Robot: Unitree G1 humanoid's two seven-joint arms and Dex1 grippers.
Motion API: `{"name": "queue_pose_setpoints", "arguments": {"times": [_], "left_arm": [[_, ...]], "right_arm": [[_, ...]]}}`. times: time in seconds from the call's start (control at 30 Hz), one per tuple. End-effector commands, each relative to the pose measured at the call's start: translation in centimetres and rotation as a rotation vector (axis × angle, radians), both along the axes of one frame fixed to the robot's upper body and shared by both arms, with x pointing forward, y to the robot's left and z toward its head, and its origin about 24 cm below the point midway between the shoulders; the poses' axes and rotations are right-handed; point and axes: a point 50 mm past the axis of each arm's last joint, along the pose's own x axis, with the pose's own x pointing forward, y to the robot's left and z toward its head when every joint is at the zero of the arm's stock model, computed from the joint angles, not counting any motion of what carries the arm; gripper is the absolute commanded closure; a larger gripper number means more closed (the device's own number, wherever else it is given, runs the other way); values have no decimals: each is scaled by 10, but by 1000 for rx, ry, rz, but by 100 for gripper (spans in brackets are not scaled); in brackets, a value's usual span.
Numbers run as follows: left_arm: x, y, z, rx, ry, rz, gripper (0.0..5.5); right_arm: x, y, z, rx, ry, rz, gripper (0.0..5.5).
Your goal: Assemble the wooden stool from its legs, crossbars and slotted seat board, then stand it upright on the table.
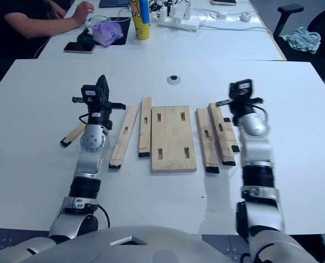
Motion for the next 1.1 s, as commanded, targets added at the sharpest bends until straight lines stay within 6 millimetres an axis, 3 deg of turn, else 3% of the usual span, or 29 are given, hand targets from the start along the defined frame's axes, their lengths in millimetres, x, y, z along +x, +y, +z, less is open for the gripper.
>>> {"name": "queue_pose_setpoints", "arguments": {"times": [0.03,0.23,0.4,1.1], "left_arm": [[-6,2,-3,-24,17,32,550],[-10,3,-3,-33,23,45,550],[-13,4,-4,-41,31,48,550],[-18,13,-10,-48,51,80,550]], "right_arm": [[-11,-8,-9,44,165,101,481],[-28,-23,-23,103,324,114,388],[-30,-28,-25,153,367,95,313],[-42,-25,-40,194,555,194,309]]}}
